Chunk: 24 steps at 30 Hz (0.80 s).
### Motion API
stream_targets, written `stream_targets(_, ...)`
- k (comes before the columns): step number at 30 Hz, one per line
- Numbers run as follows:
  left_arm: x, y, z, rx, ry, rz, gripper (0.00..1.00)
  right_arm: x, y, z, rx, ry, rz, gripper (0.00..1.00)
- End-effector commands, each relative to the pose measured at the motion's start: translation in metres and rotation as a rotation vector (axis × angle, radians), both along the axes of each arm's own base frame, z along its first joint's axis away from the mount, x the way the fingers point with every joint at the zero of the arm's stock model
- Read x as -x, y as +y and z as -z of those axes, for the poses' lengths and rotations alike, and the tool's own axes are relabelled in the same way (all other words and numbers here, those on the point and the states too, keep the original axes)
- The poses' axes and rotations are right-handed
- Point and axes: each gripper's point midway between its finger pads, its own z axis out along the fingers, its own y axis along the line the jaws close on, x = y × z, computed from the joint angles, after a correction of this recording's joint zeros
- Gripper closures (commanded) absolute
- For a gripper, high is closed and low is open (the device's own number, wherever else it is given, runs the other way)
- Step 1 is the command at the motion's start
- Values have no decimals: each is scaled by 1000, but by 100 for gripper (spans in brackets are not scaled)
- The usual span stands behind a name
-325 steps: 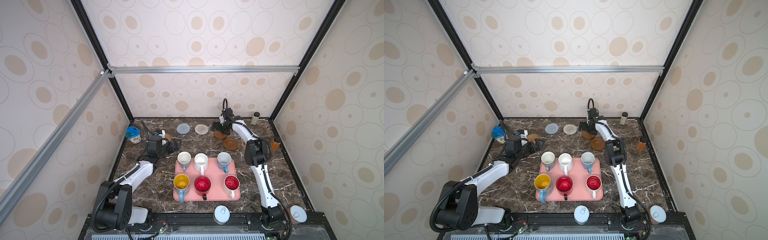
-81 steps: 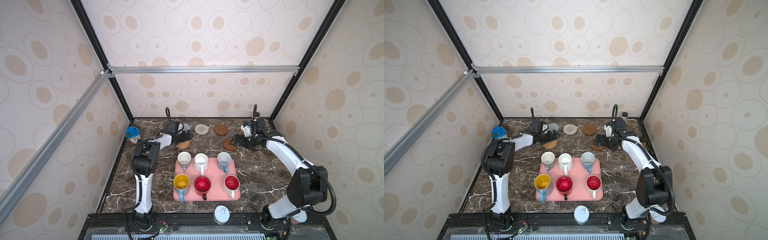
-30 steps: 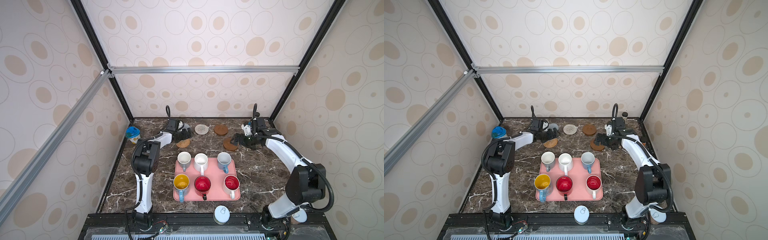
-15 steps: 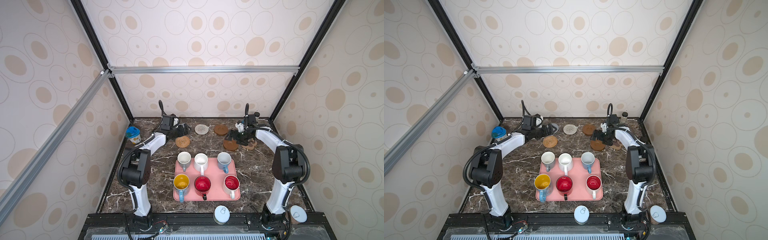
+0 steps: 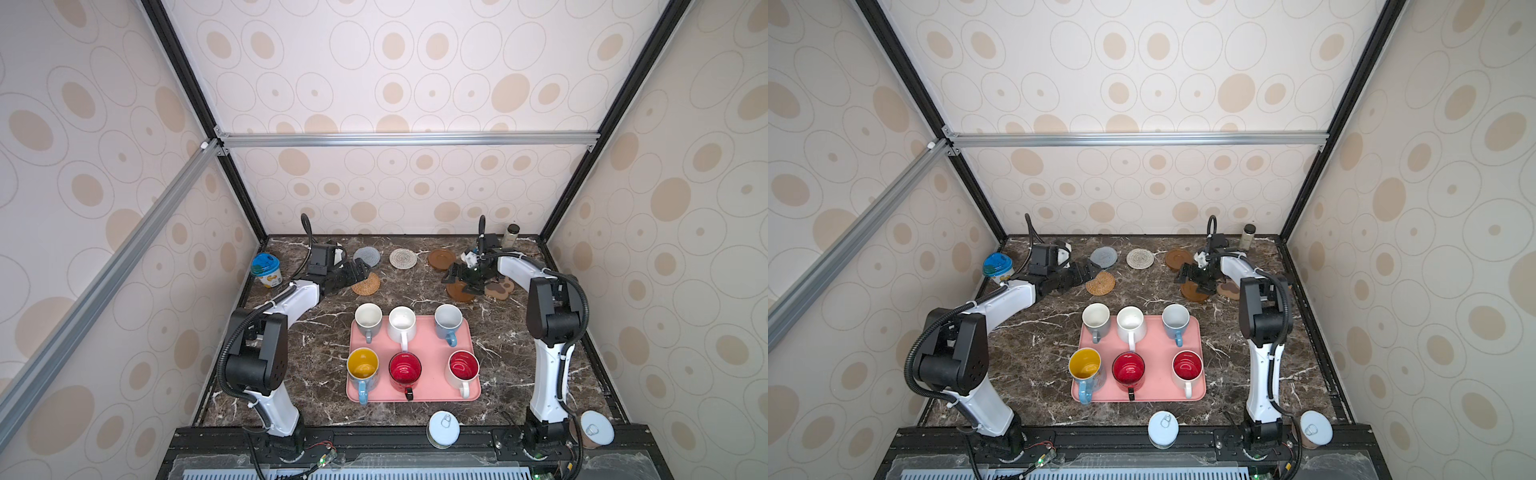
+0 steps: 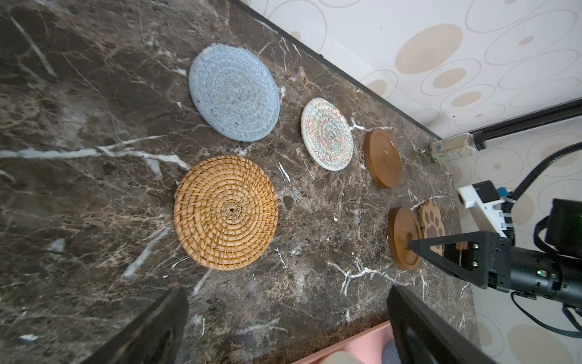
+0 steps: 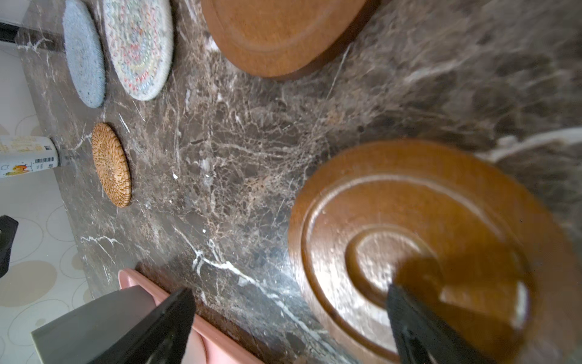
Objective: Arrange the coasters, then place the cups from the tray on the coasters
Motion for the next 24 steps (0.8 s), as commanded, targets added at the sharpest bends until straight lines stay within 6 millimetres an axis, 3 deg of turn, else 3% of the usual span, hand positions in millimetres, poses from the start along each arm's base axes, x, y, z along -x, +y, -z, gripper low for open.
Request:
stream_targets(1,-2,4,-18,11,-50,-21,0,7,4,11,-28,62,-35,1)
stream_targets(10,0,7,-17,8,-54,-30,0,16,27,33,-63,131,-84,1)
stream_targets(24,11,13,-9,10,-42,-42,0,8,96,50,-149,168,-117,2)
